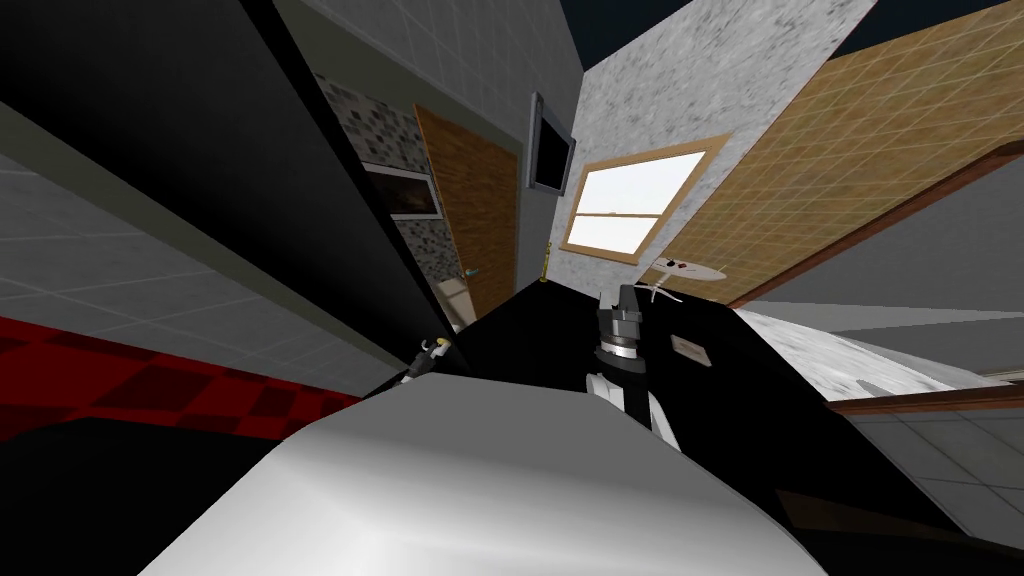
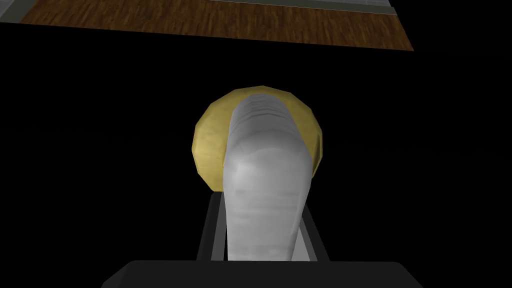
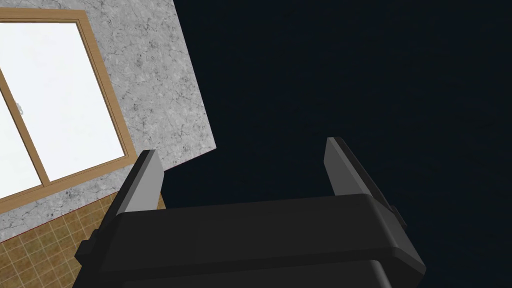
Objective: Pull the door open
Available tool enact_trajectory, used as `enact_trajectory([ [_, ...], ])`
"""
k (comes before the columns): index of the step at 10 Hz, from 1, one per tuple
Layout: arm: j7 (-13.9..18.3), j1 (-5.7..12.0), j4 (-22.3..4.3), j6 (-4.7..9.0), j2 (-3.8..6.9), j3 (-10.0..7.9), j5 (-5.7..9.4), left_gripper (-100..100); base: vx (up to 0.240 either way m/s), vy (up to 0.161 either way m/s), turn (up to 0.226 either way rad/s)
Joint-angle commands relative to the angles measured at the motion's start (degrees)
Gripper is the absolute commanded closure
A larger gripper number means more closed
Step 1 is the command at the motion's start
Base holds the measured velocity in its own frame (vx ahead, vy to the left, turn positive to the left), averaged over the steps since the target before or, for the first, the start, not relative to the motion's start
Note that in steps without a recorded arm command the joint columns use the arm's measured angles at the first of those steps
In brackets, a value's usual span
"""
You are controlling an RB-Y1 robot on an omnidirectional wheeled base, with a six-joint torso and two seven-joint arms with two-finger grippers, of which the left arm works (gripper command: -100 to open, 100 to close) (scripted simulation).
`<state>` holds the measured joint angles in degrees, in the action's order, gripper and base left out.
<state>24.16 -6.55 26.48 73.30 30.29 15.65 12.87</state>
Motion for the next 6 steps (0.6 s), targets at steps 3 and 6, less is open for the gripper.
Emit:
enact_trajectory([
  [3, -0.83, -1.68, 5.84, -2.35, -0.01, 1.69, -2.40, 100, -0.069, -0.006, 0.061],
  [6, -1.49, -3.02, 10.52, -4.23, -0.02, 3.05, -4.32, 100, -0.093, 0.017, 0.049],
])
